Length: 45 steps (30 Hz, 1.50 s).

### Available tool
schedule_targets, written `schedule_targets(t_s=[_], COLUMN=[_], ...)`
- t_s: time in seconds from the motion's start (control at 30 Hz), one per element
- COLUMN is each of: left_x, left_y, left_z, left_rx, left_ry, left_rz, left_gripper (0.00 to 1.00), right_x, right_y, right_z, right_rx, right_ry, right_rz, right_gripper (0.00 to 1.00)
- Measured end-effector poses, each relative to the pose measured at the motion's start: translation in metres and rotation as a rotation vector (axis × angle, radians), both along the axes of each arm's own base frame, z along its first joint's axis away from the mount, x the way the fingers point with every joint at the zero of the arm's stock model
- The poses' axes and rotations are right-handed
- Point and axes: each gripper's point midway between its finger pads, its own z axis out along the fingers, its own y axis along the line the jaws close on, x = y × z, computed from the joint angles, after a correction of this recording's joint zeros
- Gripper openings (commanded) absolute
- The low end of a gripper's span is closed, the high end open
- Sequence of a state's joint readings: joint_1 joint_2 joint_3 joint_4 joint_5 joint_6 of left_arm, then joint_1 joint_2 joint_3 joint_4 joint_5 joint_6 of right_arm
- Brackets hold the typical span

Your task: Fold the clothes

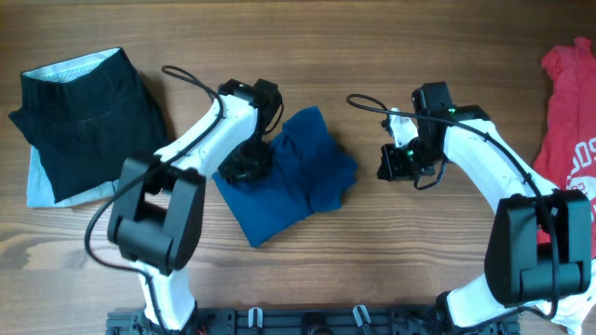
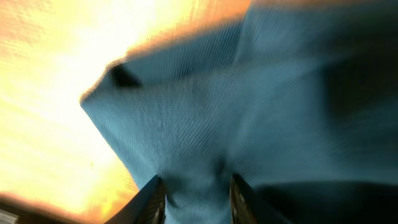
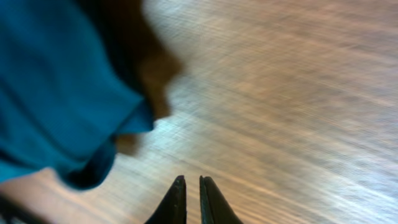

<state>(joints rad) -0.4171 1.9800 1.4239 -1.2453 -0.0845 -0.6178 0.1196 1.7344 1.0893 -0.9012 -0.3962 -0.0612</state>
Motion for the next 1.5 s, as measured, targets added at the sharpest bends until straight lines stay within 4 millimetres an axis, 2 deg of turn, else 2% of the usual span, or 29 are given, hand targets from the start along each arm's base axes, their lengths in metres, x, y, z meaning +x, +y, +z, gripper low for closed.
schedule_targets(t_s=[0.03, 0.07, 0.1, 0.13, 0.17, 0.2, 0.27, 0.37, 0.53, 0.7, 0.8, 0.93, 1.03, 1.13, 1.2, 1.33, 1.5], left_x=[0.009, 0.02, 0.031, 0.033, 0.048, 0.055, 0.065, 0.069, 0.069, 0.05, 0.033, 0.011, -0.003, -0.018, -0.032, -0.052, -0.064], left_y=[-0.001, -0.003, -0.005, -0.006, -0.007, -0.006, -0.001, 0.011, 0.024, 0.031, 0.034, 0.039, 0.041, 0.042, 0.04, 0.034, 0.03], left_z=[0.005, 0.013, 0.025, 0.029, 0.049, 0.061, 0.075, 0.074, 0.045, 0.006, -0.015, -0.033, -0.037, -0.039, -0.041, -0.043, -0.042], left_rx=[-0.007, -0.02, -0.04, -0.046, -0.075, -0.093, -0.104, -0.089, -0.042, 0.007, 0.022, 0.036, 0.039, 0.031, 0.014, -0.031, -0.059], left_ry=[-0.056, -0.124, -0.198, -0.217, -0.32, -0.377, -0.436, -0.441, -0.358, -0.235, -0.158, -0.084, -0.039, 0.009, 0.053, 0.12, 0.144], left_rz=[-0.002, 0.005, 0.006, 0.01, 0.019, 0.03, 0.051, 0.082, 0.106, 0.102, 0.1, 0.101, 0.103, 0.11, 0.114, 0.136, 0.166], left_gripper=[0.6, 0.65, 0.65, 0.63, 0.62, 0.61, 0.61, 0.6, 0.59, 0.58, 0.55, 0.48, 0.35, 0.24, 0.18, 0.18, 0.21], right_x=[-0.003, -0.007, -0.01, -0.011, -0.013, -0.015, -0.021, -0.032, -0.041, -0.042, -0.04, -0.033, -0.024, -0.005, 0.015, 0.046, 0.063], right_y=[0.004, 0.009, 0.014, 0.02, 0.025, 0.034, 0.049, 0.072, 0.107, 0.122, 0.123, 0.114, 0.101, 0.098, 0.095, 0.083, 0.08], right_z=[0.002, 0.004, 0.006, 0.009, 0.011, 0.013, 0.017, 0.021, 0.024, 0.02, 0.008, -0.016, -0.036, -0.04, -0.04, -0.037, -0.034], right_rx=[0.025, 0.057, 0.085, 0.117, 0.136, 0.164, 0.201, 0.237, 0.273, 0.26, 0.222, 0.142, 0.034, 0.004, 0.0, -0.006, -0.007], right_ry=[0.012, 0.024, 0.032, 0.035, 0.035, 0.037, 0.044, 0.054, 0.023, 0.022, 0.038, 0.063, 0.066, 0.003, -0.069, -0.169, -0.234], right_rz=[0.009, 0.02, 0.03, 0.042, 0.052, 0.071, 0.107, 0.174, 0.263, 0.26, 0.238, 0.19, 0.121, 0.081, 0.053, -0.007, -0.024], right_gripper=[0.11, 0.11, 0.11, 0.11, 0.11, 0.11, 0.11, 0.12, 0.13, 0.13, 0.13, 0.12, 0.12, 0.12, 0.12, 0.12, 0.15])
